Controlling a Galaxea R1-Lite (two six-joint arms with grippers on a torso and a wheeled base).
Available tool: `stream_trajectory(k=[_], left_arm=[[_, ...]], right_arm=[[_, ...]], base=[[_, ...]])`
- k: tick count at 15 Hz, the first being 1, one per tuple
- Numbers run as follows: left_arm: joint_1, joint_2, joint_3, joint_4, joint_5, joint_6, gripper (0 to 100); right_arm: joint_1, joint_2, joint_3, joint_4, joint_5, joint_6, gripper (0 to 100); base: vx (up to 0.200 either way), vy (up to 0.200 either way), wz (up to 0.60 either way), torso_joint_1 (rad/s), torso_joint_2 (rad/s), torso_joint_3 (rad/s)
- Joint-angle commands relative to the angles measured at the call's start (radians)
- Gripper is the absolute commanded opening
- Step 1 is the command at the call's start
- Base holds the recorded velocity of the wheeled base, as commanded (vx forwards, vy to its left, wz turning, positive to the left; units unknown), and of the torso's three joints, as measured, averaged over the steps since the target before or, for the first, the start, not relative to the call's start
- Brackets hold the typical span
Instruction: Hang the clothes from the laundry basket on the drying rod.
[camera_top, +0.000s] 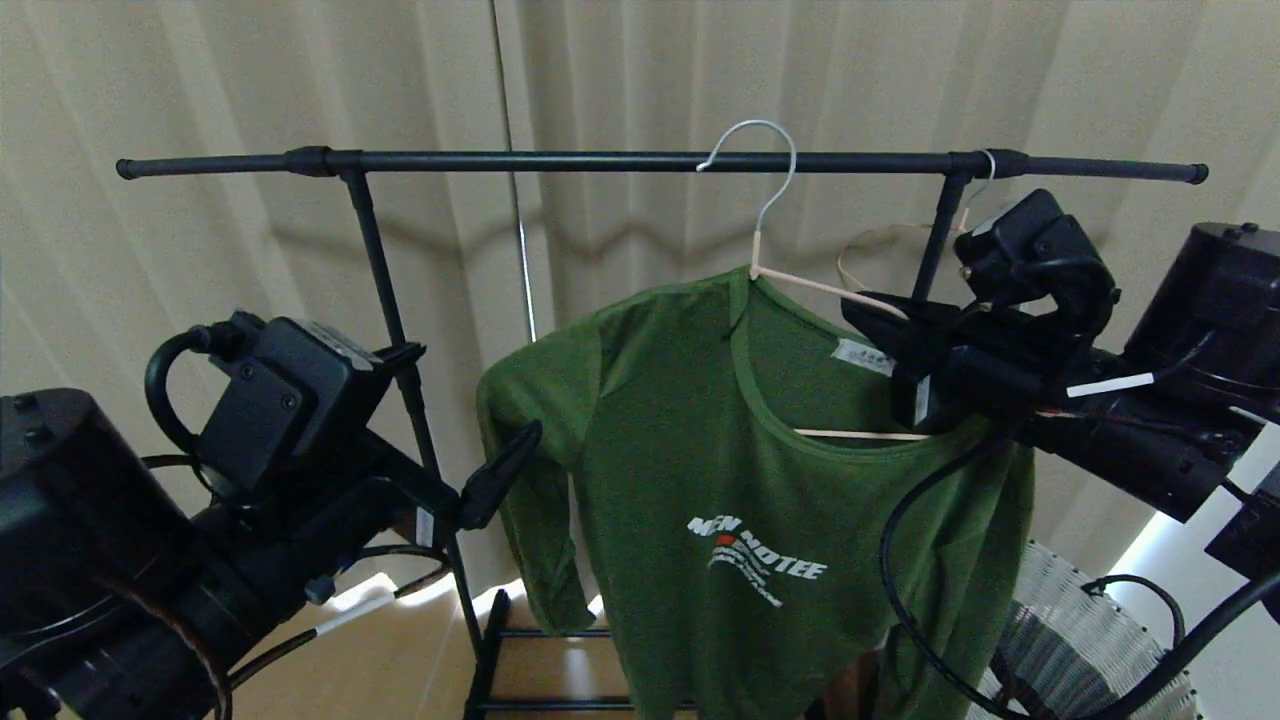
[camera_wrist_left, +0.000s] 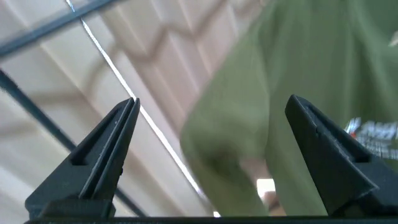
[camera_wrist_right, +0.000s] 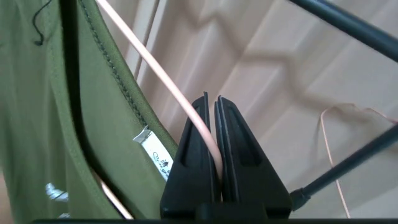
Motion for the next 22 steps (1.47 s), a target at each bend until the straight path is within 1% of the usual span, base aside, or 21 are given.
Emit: stream_trajectory(k=[1, 2, 4, 6, 11, 12, 16, 19, 20, 21, 22], left_arm=[[0.051, -0.003, 0.107, 0.001, 0.0, -0.002, 100], [0.069, 0.008, 0.139, -0.001, 0.0, -0.002, 100], [0.091, 0.022, 0.153, -0.001, 0.001, -0.004, 100], [0.105, 0.034, 0.147, -0.001, 0.0, -0.011, 100], [0.105, 0.063, 0.125, -0.001, 0.0, -0.024, 100], [0.102, 0.065, 0.12, -0.001, 0.0, -0.024, 0], [0.109, 0.077, 0.116, -0.001, 0.001, -0.025, 0], [0.22, 0.068, 0.151, -0.008, 0.001, -0.034, 0], [0.29, 0.066, 0.179, -0.045, 0.0, -0.042, 0], [0.319, 0.069, 0.194, -0.084, 0.0, -0.042, 0], [0.324, 0.069, 0.205, -0.108, -0.002, -0.042, 0]], right_arm=[[0.0, -0.024, 0.035, -0.041, 0.002, 0.0, 0], [0.0, -0.024, 0.049, -0.07, 0.004, -0.001, 0], [0.001, -0.028, 0.061, -0.091, 0.005, -0.001, 0], [0.008, -0.051, 0.069, -0.093, 0.013, 0.0, 0], [0.034, -0.091, 0.098, -0.091, 0.013, 0.0, 0], [0.034, -0.091, 0.098, -0.093, 0.013, -0.001, 0], [0.032, -0.091, 0.095, -0.091, 0.01, -0.003, 0], [0.014, -0.096, 0.098, -0.09, 0.001, -0.003, 0], [-0.003, -0.105, 0.096, -0.084, 0.001, -0.003, 0], [-0.008, -0.104, 0.095, -0.084, 0.001, -0.003, 0], [-0.008, -0.104, 0.095, -0.084, 0.001, -0.003, 0]], base=[[0.0, 0.0, 0.0, 0.0, 0.0, 0.0], [0.0, 0.0, 0.0, 0.0, 0.0, 0.0], [0.0, 0.0, 0.0, 0.0, 0.0, 0.0], [0.0, 0.0, 0.0, 0.0, 0.0, 0.0], [0.0, 0.0, 0.0, 0.0, 0.0, 0.0], [0.0, 0.0, 0.0, 0.0, 0.0, 0.0], [0.0, 0.0, 0.0, 0.0, 0.0, 0.0], [0.0, 0.0, 0.0, 0.0, 0.0, 0.0], [0.0, 0.0, 0.0, 0.0, 0.0, 0.0], [0.0, 0.0, 0.0, 0.0, 0.0, 0.0], [0.0, 0.0, 0.0, 0.0, 0.0, 0.0]])
